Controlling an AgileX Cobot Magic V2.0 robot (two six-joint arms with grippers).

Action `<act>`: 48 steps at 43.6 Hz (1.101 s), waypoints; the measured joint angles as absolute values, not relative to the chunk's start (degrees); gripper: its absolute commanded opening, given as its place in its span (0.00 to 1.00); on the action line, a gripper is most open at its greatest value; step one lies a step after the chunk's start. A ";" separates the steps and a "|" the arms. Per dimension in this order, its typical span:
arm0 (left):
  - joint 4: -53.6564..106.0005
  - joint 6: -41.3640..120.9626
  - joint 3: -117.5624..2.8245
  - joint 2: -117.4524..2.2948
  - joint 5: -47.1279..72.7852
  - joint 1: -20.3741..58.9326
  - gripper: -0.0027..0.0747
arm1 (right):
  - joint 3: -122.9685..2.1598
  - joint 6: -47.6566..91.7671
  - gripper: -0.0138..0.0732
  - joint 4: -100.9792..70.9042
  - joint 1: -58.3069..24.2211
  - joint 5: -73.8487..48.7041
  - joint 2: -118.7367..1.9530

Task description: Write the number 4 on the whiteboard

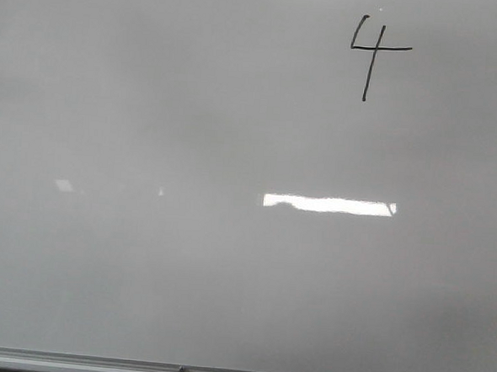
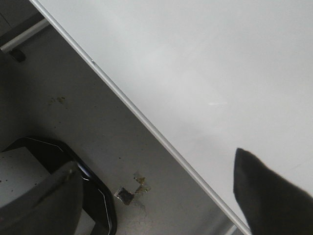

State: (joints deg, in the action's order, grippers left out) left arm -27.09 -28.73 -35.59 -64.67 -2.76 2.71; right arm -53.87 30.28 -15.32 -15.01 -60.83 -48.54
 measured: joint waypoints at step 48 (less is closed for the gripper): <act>-24.80 -28.91 -37.12 -86.97 -28.68 -0.60 0.49 | -53.87 30.28 0.90 -15.32 -15.01 -59.88 -48.54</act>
